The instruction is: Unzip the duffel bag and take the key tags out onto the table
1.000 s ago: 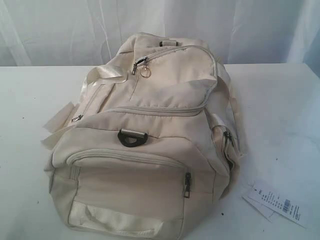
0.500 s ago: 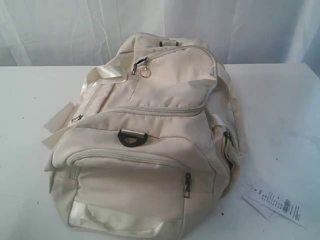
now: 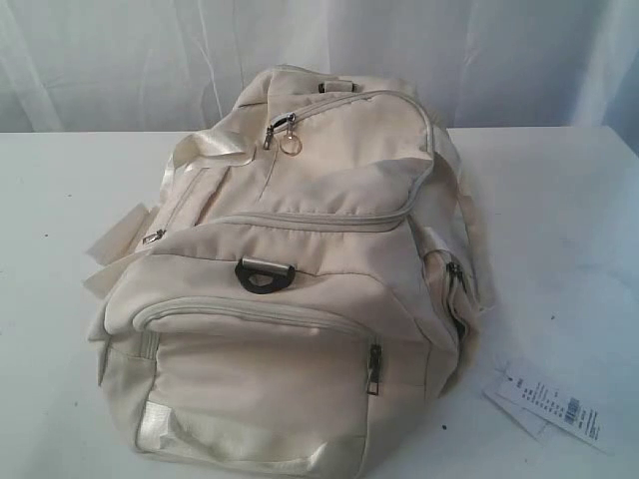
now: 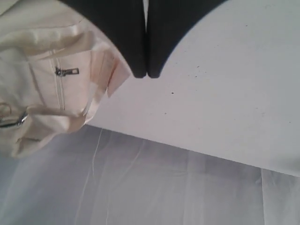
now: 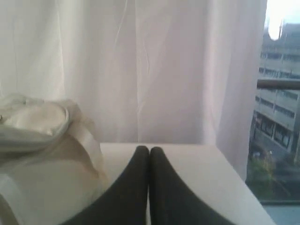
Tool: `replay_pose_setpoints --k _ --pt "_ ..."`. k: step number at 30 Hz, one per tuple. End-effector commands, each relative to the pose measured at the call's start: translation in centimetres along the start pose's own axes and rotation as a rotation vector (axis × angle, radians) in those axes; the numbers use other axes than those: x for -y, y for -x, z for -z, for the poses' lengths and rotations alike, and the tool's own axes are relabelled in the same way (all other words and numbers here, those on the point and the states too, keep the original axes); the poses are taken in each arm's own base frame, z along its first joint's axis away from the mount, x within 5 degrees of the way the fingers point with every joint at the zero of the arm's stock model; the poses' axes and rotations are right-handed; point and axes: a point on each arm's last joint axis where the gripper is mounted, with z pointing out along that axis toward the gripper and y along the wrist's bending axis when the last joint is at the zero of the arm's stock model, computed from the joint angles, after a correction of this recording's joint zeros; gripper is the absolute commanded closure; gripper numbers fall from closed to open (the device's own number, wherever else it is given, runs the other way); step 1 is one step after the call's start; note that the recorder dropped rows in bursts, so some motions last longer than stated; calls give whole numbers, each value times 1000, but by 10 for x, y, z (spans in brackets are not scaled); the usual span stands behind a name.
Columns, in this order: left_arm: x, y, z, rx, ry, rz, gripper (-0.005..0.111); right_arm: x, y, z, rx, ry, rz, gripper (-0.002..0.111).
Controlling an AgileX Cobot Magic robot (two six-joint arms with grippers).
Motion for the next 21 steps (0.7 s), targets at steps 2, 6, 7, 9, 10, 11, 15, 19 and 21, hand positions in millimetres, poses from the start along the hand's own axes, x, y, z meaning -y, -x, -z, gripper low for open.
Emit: replay_pose_setpoints --k 2,6,7,9,10,11,15,19,21 --pt "0 4 0 52 -11 178 106 -1 11 1 133 18 -122 108" --pt "0 8 1 101 -17 235 106 -1 18 3 206 59 -445 108" --pt "0 10 1 127 -20 245 106 -1 20 3 233 67 -451 108" --pt "0 15 2 176 -24 243 106 -1 20 3 233 67 -410 108" --pt "0 17 2 204 -27 231 106 -2 19 3 208 63 -384 108" --pt "0 19 2 226 -29 225 106 -2 21 2 182 58 -342 108" --pt "4 29 5 238 -43 125 106 -2 34 3 116 35 -233 108" --pt "12 48 7 262 -68 102 106 -2 52 -3 112 34 -128 108" --pt "14 55 3 235 -67 89 106 -2 61 -11 74 26 -113 108"
